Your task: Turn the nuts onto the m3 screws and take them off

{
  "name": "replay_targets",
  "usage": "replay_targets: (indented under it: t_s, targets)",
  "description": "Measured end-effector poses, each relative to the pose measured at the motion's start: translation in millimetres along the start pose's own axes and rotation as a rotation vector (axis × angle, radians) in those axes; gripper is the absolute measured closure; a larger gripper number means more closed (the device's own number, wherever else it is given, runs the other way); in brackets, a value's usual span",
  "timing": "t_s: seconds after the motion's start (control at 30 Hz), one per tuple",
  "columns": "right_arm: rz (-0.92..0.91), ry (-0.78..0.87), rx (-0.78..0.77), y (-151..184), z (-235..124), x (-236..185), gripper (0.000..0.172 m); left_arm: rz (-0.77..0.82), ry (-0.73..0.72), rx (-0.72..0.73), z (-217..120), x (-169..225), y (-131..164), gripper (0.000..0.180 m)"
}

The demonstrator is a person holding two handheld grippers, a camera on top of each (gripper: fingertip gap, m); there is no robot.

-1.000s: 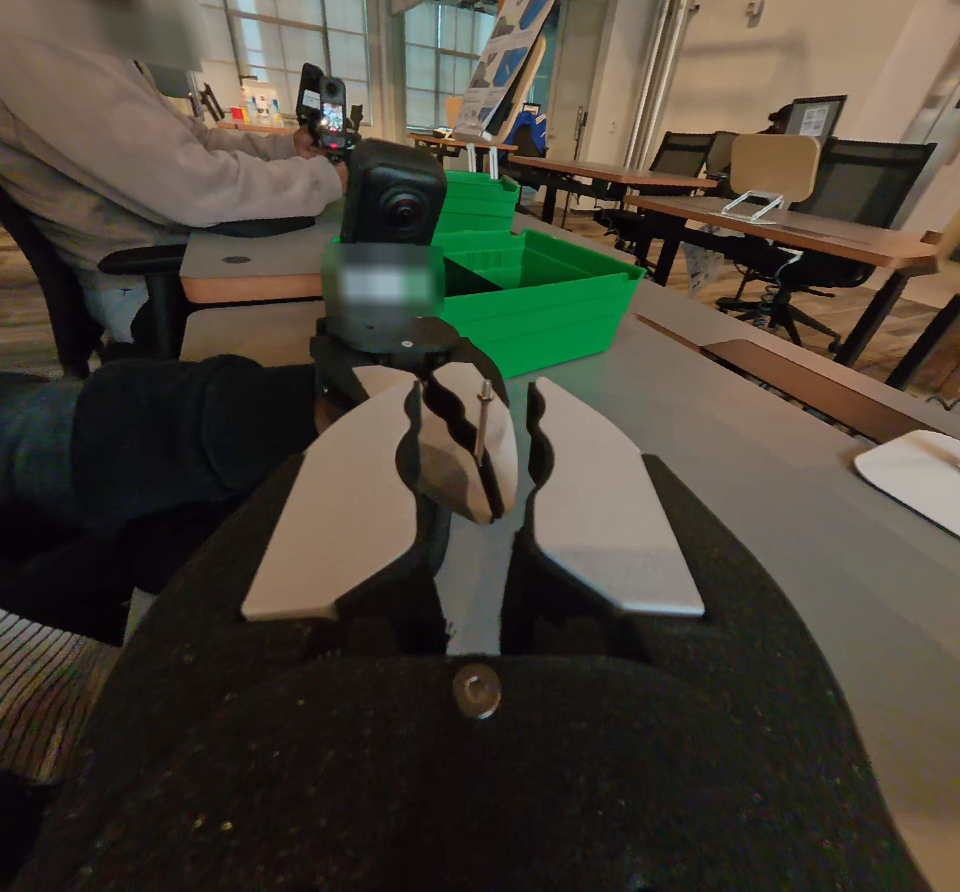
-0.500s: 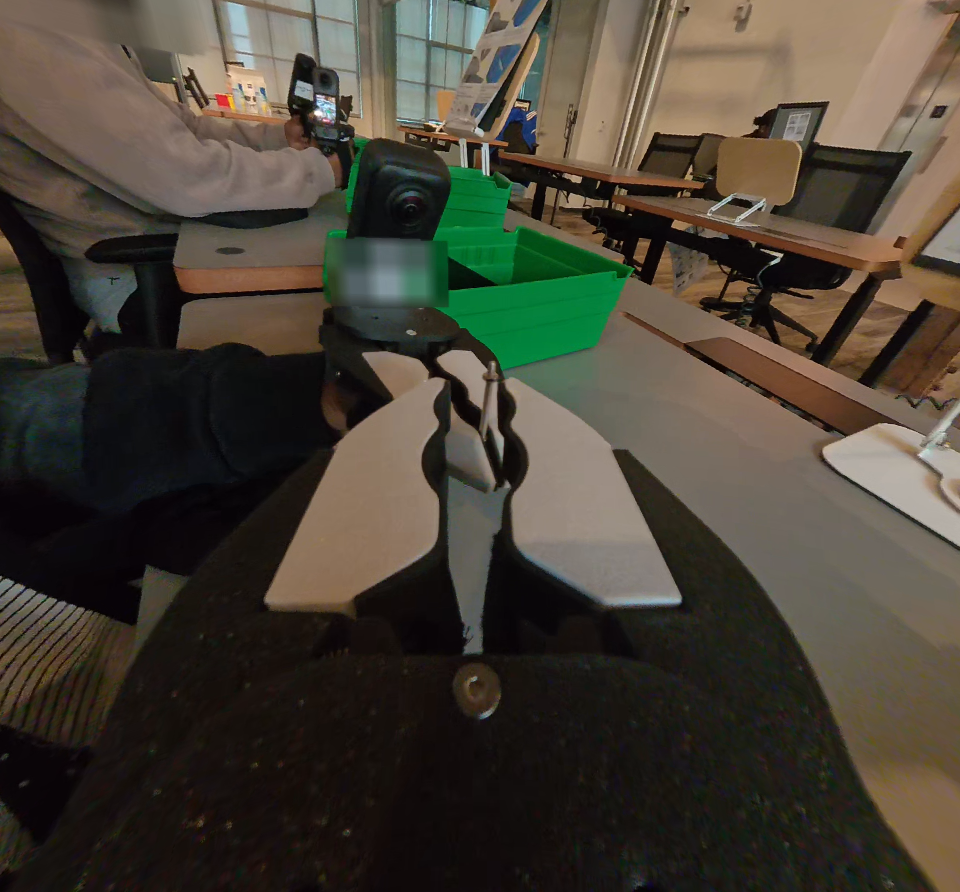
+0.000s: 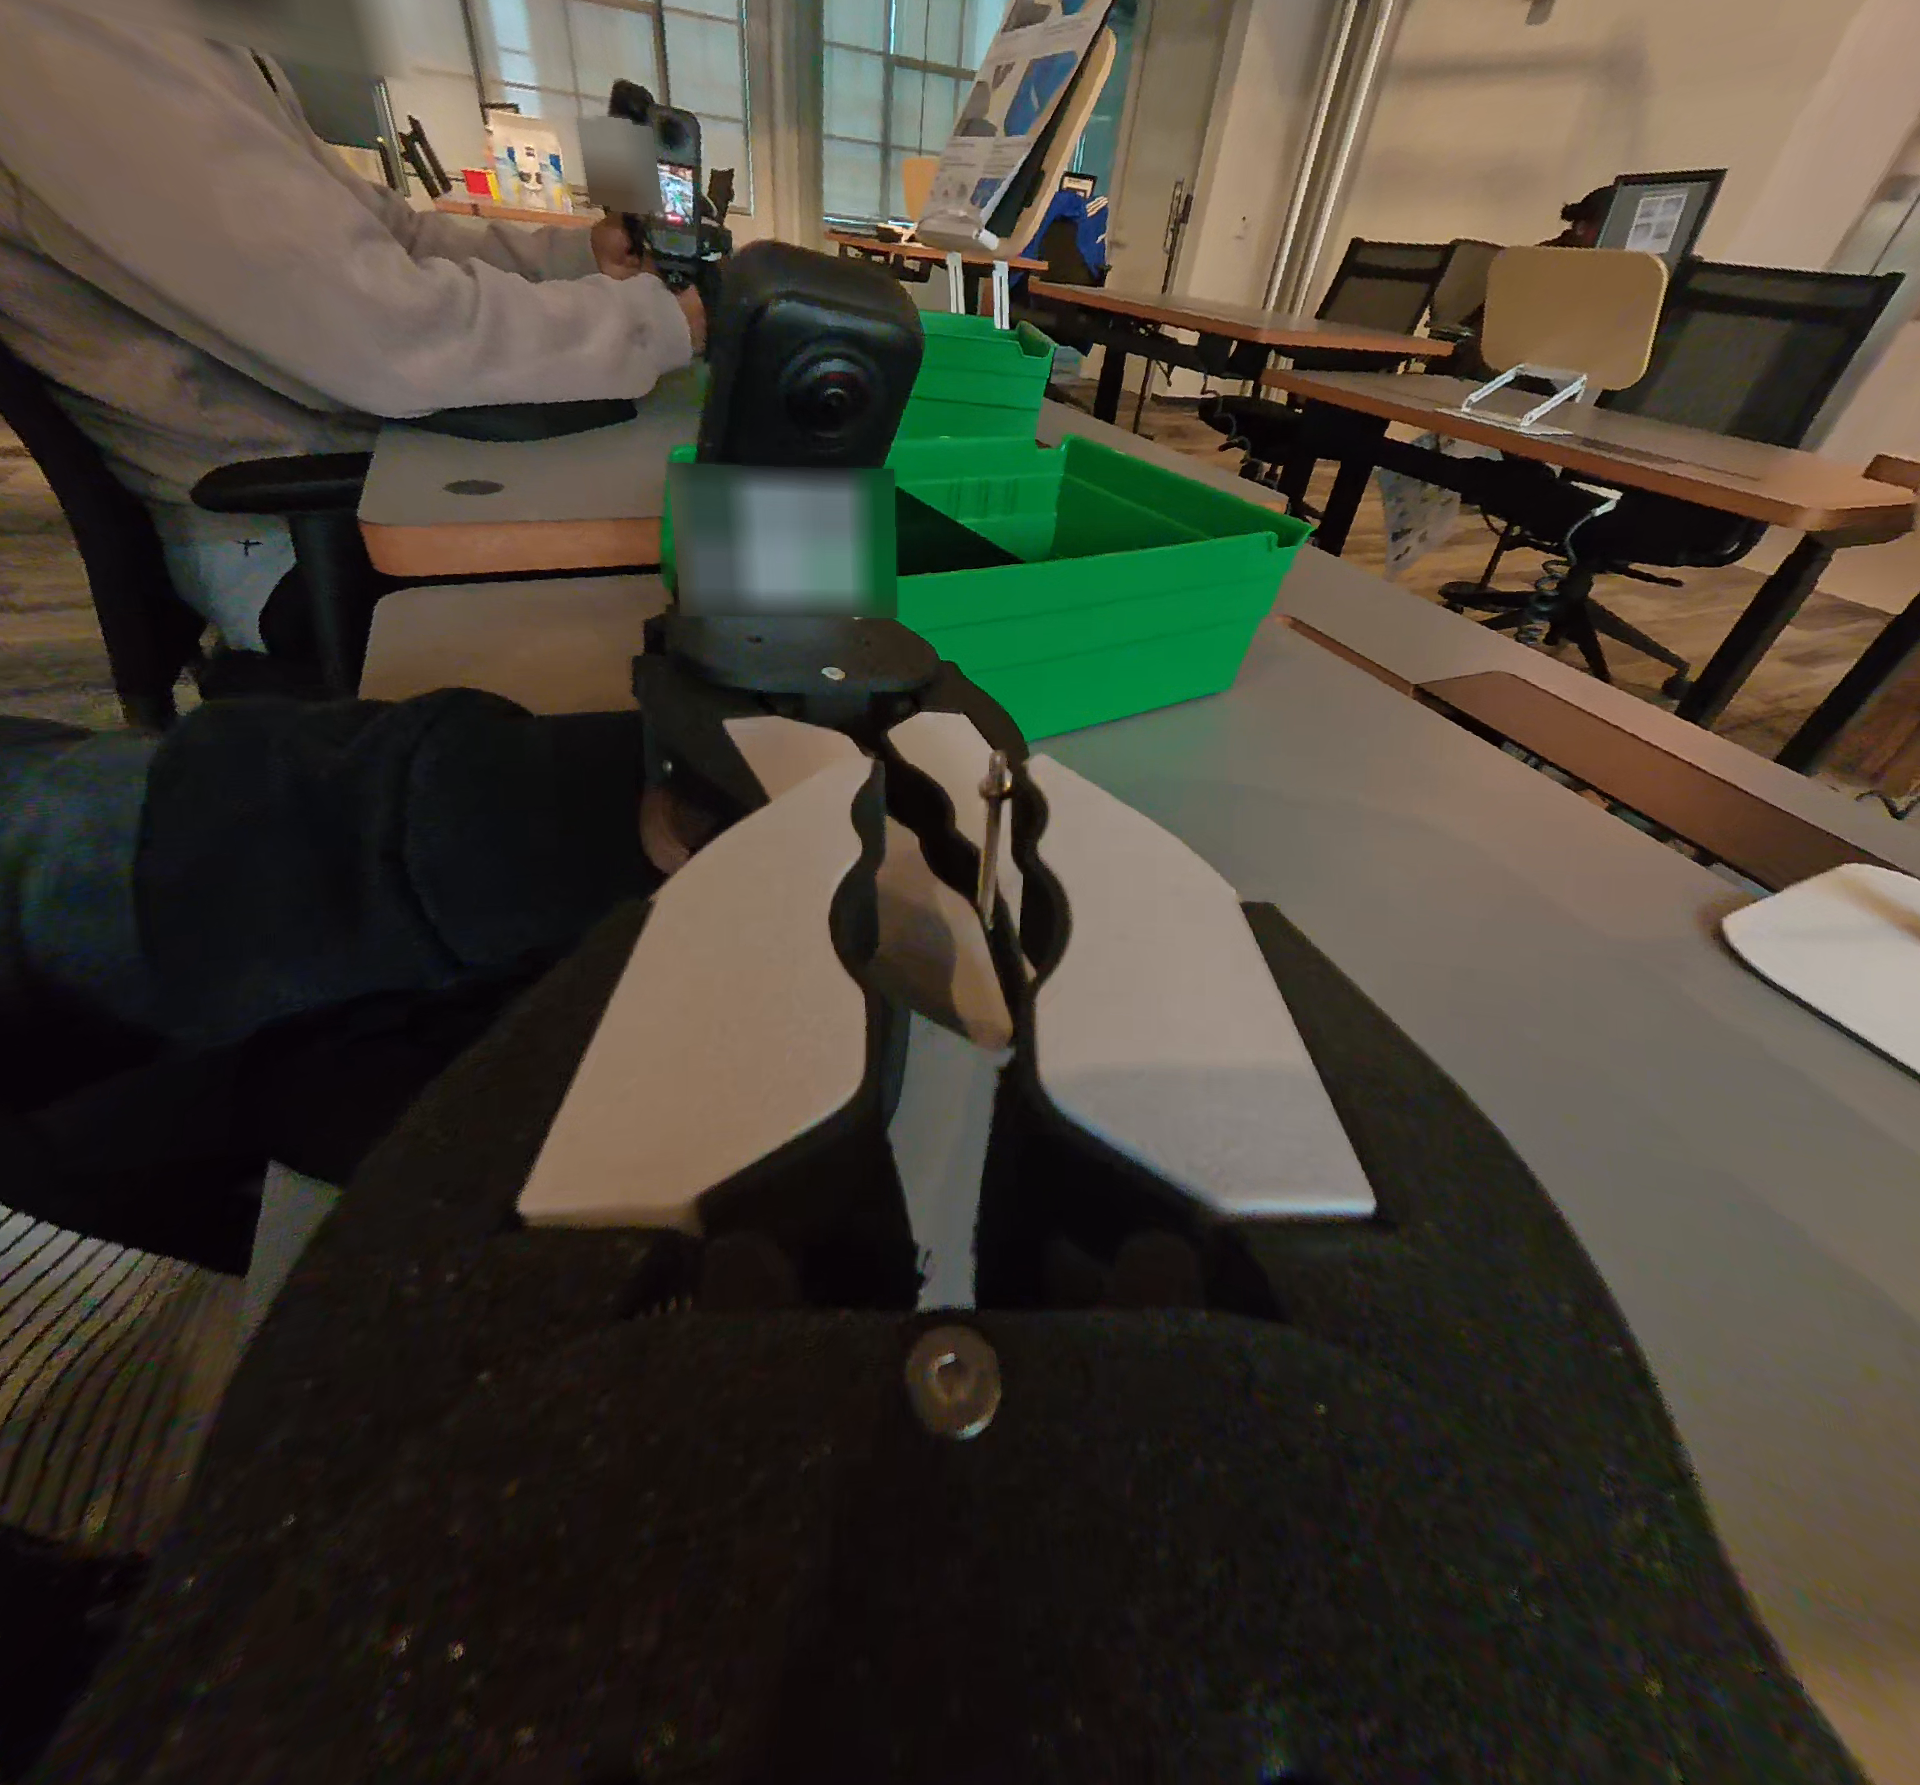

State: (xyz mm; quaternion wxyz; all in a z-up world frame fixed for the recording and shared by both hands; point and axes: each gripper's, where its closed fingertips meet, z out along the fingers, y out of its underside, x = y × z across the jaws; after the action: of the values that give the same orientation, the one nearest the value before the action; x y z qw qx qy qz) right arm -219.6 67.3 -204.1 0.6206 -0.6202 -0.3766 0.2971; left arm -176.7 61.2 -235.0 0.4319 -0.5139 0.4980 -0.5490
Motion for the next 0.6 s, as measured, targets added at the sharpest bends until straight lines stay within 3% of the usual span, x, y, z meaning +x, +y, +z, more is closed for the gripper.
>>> replay_targets:
  t_s: [0.27,0.6]
  targets:
    - [0.008,0.044,0.017,-3.1,-20.5,6.3,0.152,0.004,-0.003,-0.003,0.4,0.1,0.4,0.179]
    - [-0.006,0.017,-0.004,1.9,6.2,3.4,0.144,0.000,0.000,-0.006,0.7,-0.1,0.8,0.179]
